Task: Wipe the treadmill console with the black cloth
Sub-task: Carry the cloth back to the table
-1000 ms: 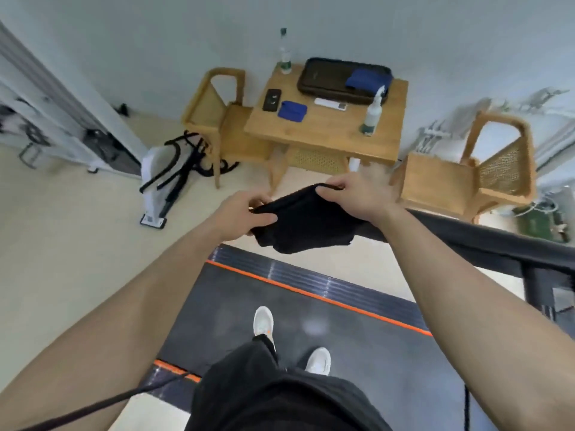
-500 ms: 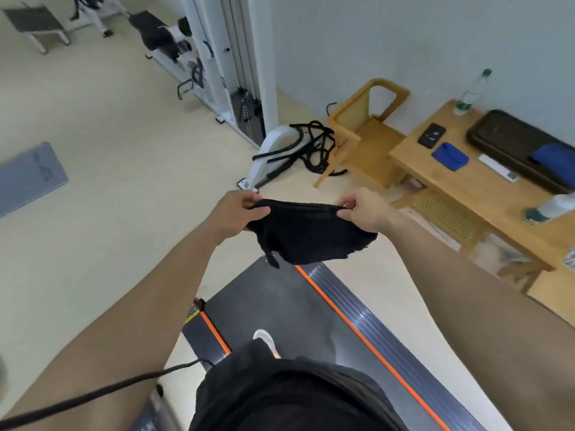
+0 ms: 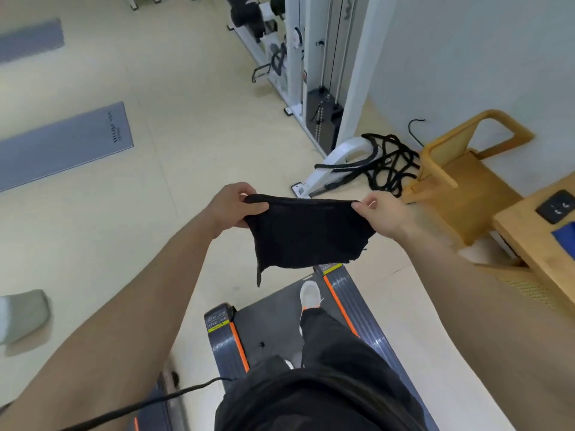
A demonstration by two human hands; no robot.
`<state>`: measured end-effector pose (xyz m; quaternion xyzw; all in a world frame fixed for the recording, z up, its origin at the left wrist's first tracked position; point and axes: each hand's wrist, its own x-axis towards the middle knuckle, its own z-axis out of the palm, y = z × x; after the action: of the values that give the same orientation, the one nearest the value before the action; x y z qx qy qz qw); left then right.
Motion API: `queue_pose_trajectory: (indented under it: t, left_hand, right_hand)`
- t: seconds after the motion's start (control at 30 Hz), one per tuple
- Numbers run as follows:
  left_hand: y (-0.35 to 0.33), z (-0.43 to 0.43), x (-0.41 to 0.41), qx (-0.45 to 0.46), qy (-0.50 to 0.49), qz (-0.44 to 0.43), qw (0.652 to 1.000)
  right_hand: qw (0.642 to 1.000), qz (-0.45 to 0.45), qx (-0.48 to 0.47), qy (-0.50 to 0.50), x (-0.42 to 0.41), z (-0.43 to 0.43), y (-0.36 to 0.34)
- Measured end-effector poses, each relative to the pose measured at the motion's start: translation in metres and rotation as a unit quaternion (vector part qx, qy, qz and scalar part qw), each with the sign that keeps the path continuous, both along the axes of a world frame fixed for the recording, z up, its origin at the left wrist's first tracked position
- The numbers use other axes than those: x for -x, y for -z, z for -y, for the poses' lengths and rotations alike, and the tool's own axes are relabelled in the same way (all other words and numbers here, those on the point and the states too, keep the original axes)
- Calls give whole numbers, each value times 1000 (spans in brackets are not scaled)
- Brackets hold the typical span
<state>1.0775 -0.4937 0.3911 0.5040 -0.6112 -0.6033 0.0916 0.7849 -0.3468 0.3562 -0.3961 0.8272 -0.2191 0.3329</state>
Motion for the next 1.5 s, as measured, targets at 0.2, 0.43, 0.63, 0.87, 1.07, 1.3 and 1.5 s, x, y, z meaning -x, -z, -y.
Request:
queue_pose_trajectory:
  t: [0.2,0.43,0.63,0.87,1.07,1.3,1.5]
  left_hand:
    - [11,96,31,-37,-68,-4,997]
    - [27,178,91,-58,-24,-39,997]
    - [85,245,164,-6,-23,-76,997]
    - [207,336,219,188,156,-25,969]
    - [229,384,252,227,275,-37,934]
    - [201,399,348,214,454,-86,861]
    - [198,370,477,189,538,-56,820]
  right_hand:
    - [960,281,2,6,35,122,11]
    - [899,436,-17,33,60,226,27]
    - [863,496,31,93,59,298,74]
    - [803,524,140,246,69,382,184]
    - [766,527,175,323,82,418,198]
    - [712,517,239,411,149,408,179]
    - [693,462,201,516,251,344,191]
